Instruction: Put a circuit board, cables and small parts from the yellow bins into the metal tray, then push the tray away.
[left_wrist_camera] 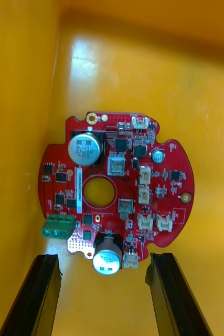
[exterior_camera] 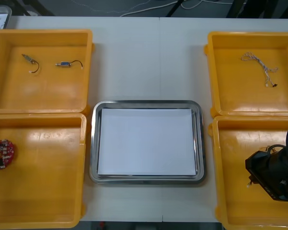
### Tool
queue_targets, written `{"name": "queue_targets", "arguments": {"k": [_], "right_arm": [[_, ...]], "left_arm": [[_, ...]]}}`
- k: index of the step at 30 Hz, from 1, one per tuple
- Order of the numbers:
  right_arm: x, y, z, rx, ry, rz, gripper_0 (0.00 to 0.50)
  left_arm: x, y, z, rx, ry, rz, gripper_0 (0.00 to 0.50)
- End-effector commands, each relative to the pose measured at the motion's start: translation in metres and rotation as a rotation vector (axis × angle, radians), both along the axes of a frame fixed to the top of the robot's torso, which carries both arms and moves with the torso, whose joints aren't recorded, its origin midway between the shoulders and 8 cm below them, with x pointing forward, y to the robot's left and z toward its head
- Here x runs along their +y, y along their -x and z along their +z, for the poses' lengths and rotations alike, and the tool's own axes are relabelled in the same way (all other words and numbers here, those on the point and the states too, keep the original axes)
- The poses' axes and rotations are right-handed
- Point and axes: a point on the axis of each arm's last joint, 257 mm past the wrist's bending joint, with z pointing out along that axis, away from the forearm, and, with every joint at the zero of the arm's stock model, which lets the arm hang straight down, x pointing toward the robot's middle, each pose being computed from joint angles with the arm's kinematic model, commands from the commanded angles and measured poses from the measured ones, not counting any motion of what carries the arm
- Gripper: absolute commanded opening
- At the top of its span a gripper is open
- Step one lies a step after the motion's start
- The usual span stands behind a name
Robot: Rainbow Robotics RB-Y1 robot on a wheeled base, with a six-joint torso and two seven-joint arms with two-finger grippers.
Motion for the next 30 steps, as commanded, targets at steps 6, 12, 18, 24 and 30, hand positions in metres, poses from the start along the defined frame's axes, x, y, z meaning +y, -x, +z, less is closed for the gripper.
{"name": "queue_targets", "arguments": {"k": [6, 12, 18, 24, 30], "right_arm": [[0.000, 0.021, -0.007, -0.014, -0.030, -0.013, 0.000], [0.001, 0.028, -0.013, -0.006, -0.032, -0.007, 0.000], [-0.001, 0.032, -0.014, -0.001, -0.027, -0.009, 0.000], [-0.002, 0.033, -0.015, 0.002, -0.022, -0.011, 0.385], [-0.004, 0.029, -0.012, -0.008, -0.017, -0.008, 0.500]], "left_arm": [[-0.006, 0.006, -0.016, 0.013, -0.050, -0.054, 0.500], [-0.008, 0.008, -0.020, 0.019, -0.051, -0.055, 0.500], [-0.010, 0.009, -0.023, 0.022, -0.049, -0.055, 0.500], [-0.011, 0.010, -0.026, 0.025, -0.054, -0.057, 0.492], [-0.009, 0.009, -0.028, 0.022, -0.058, -0.051, 0.444]]}}
